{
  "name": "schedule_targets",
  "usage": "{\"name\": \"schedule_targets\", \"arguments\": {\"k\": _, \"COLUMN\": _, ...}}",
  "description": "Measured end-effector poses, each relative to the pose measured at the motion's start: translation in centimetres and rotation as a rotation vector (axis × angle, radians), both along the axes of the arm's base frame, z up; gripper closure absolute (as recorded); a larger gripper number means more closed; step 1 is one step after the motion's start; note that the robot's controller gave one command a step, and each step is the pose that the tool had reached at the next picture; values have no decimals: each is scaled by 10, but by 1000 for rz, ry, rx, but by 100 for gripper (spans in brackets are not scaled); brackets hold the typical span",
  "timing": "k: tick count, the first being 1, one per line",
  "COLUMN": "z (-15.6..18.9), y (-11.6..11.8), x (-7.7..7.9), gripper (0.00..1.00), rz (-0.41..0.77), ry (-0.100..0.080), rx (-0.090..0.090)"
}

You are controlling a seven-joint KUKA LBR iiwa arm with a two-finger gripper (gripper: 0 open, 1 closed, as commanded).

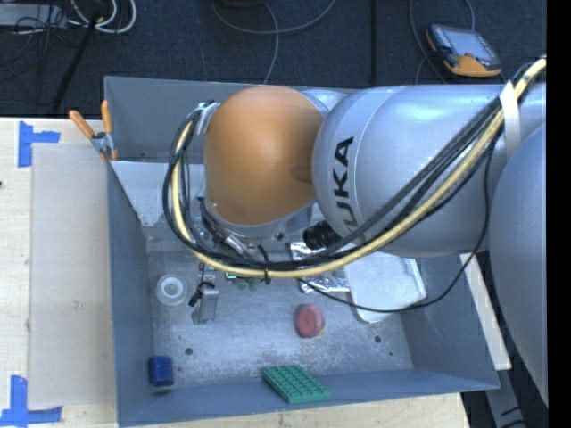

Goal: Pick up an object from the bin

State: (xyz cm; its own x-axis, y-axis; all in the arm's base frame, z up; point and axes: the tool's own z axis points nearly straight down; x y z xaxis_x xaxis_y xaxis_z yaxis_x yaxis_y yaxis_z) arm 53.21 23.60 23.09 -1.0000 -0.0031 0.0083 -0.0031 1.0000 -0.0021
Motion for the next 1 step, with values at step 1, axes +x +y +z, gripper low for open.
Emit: {"name": "schedule_targets", "arguments": {"k": 1, "z": -165, "y": 6, "x": 32, "gripper": 0, "rz": -435, "ry": -2, "rx": -4}}
